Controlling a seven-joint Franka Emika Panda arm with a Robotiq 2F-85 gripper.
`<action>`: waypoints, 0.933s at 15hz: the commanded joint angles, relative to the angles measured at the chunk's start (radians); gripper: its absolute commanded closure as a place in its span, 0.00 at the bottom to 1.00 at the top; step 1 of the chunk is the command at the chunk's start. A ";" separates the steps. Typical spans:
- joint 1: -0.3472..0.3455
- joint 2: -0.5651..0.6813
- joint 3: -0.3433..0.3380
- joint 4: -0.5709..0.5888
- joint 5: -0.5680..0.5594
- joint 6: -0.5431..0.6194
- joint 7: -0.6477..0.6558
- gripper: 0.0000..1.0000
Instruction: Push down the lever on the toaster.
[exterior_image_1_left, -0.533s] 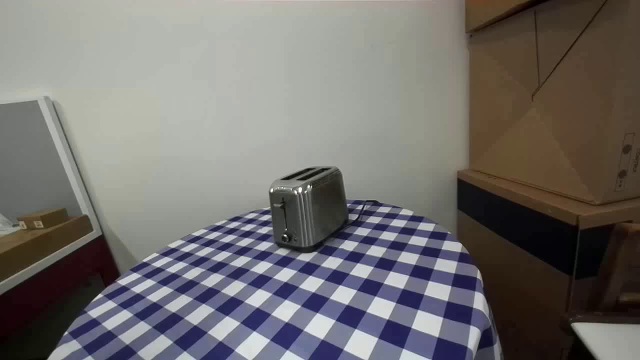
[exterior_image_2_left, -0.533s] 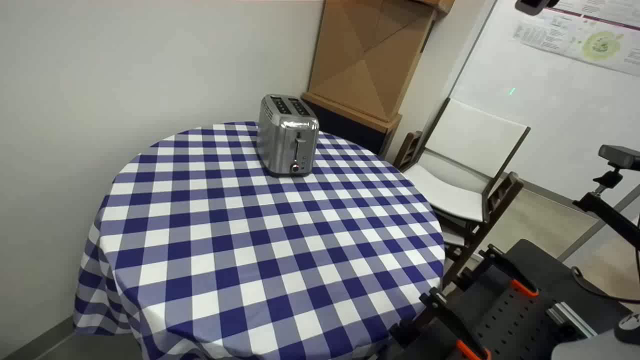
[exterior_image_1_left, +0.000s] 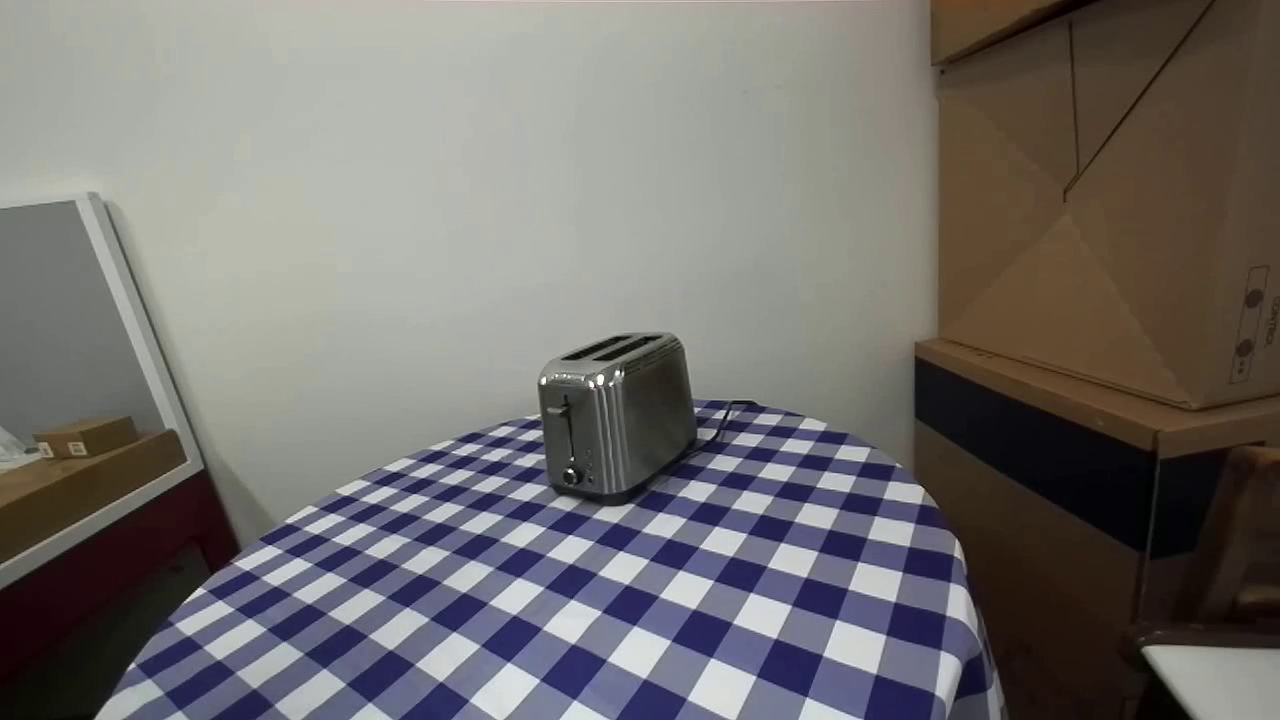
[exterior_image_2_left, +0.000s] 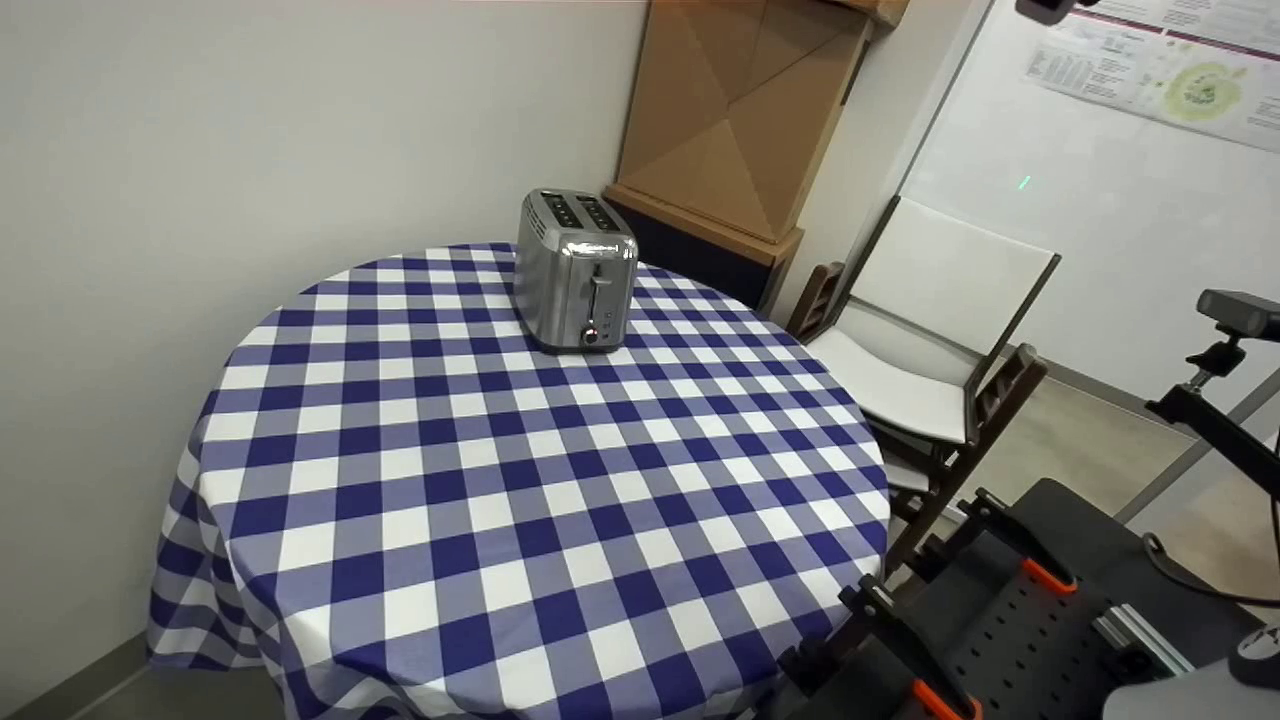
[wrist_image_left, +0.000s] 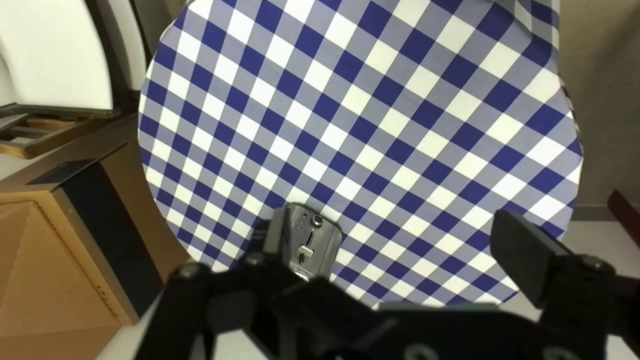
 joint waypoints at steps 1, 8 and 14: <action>-0.032 0.092 -0.016 -0.013 -0.086 0.158 -0.005 0.00; -0.143 0.418 -0.049 0.047 -0.154 0.454 0.030 0.00; -0.216 0.694 -0.026 0.198 -0.256 0.547 0.106 0.32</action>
